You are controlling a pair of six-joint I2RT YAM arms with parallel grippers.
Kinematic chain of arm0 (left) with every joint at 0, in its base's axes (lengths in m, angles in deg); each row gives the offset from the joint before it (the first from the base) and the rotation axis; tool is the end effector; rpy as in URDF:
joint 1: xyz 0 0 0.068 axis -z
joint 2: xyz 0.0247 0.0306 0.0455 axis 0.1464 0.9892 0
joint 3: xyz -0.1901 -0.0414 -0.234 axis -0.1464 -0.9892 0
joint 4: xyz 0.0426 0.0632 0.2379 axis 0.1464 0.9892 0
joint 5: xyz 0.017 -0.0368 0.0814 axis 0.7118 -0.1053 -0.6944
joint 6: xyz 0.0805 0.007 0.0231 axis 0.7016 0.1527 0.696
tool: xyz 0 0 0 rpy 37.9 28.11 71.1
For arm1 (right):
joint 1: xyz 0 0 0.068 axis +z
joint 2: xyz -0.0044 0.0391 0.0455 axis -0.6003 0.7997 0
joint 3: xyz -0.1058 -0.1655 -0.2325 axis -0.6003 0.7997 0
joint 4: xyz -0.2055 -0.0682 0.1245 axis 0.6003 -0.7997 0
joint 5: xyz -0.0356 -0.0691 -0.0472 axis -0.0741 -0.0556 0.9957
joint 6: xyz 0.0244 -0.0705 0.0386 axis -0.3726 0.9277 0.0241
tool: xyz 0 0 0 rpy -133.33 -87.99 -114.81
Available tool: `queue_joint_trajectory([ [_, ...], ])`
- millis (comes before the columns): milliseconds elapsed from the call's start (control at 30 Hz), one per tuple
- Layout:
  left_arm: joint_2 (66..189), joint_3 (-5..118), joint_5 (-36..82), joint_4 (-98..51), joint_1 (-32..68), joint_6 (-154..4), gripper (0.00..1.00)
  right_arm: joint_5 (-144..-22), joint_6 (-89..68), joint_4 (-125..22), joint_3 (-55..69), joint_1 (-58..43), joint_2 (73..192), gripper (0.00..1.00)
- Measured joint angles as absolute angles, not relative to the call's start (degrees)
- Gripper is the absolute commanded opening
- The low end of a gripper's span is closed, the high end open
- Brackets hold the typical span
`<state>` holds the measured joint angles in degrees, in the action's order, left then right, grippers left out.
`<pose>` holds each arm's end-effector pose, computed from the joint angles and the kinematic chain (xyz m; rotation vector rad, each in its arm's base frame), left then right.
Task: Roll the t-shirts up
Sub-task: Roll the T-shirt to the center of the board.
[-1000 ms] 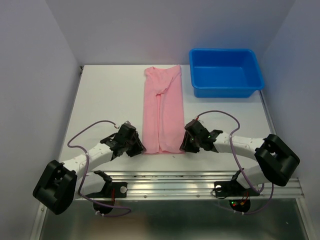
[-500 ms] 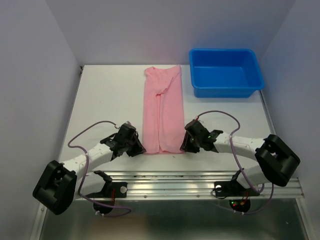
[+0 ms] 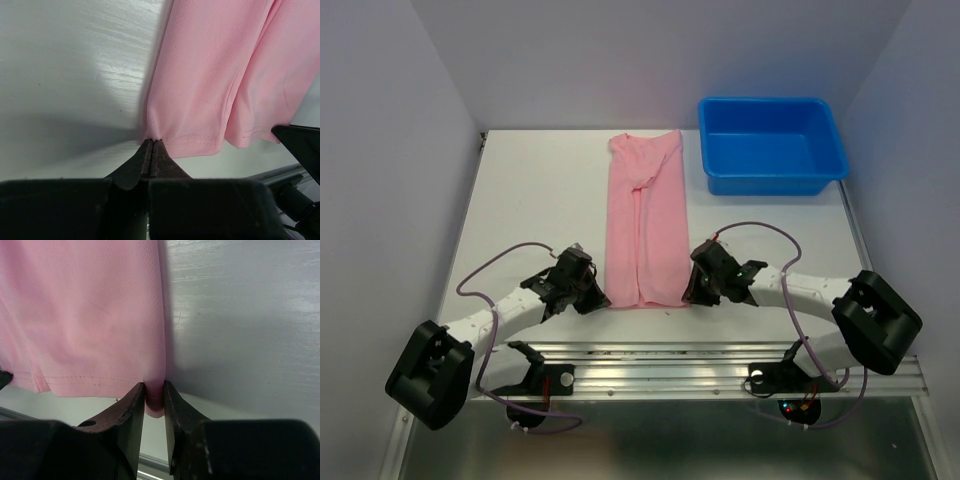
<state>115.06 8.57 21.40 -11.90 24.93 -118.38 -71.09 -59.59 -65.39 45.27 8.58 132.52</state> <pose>0.1633 -0.1178 0.1681 -0.4221 2.5540 -0.7887 0.1867 0.1828 0.1649 0.2701 2.6710 0.5415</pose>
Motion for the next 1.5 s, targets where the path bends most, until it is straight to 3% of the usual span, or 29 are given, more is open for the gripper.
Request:
queue_joint_trajectory([
  [100, 115.06, 8.57, 21.55, -12.01, 24.93, -118.38, 0.0, -71.24, -59.66, -65.39, 45.75, 8.58, 131.61, 0.21],
  [200, 115.06, 8.57, 21.62, -12.01, 24.93, -118.32, 0.0, -71.26, -59.98, -65.52, 46.15, 8.58, 130.47, 0.05],
  [267, 115.06, 8.61, 21.6, -11.96, 24.93, -118.27, 0.0, -71.29, -60.25, -65.5, 46.15, 8.58, 130.05, 0.01],
  [700, 116.11, 16.09, 19.3, -8.71, 24.93, -117.79, 0.0, -68.25, -59.55, -65.96, 42.8, 8.58, 130.23, 0.01],
  [1167, 128.15, 31.69, 16.66, -8.2, 22.08, -113.0, 0.0, -63.72, -54.72, -66.0, 30.96, 3.79, 137.4, 0.01],
  [1500, 135.63, 34.14, 18.08, -10.5, 17.03, -110.51, 0.0, -63.72, -52.73, -65.98, 26.12, 0.27, 143.21, 0.01],
])
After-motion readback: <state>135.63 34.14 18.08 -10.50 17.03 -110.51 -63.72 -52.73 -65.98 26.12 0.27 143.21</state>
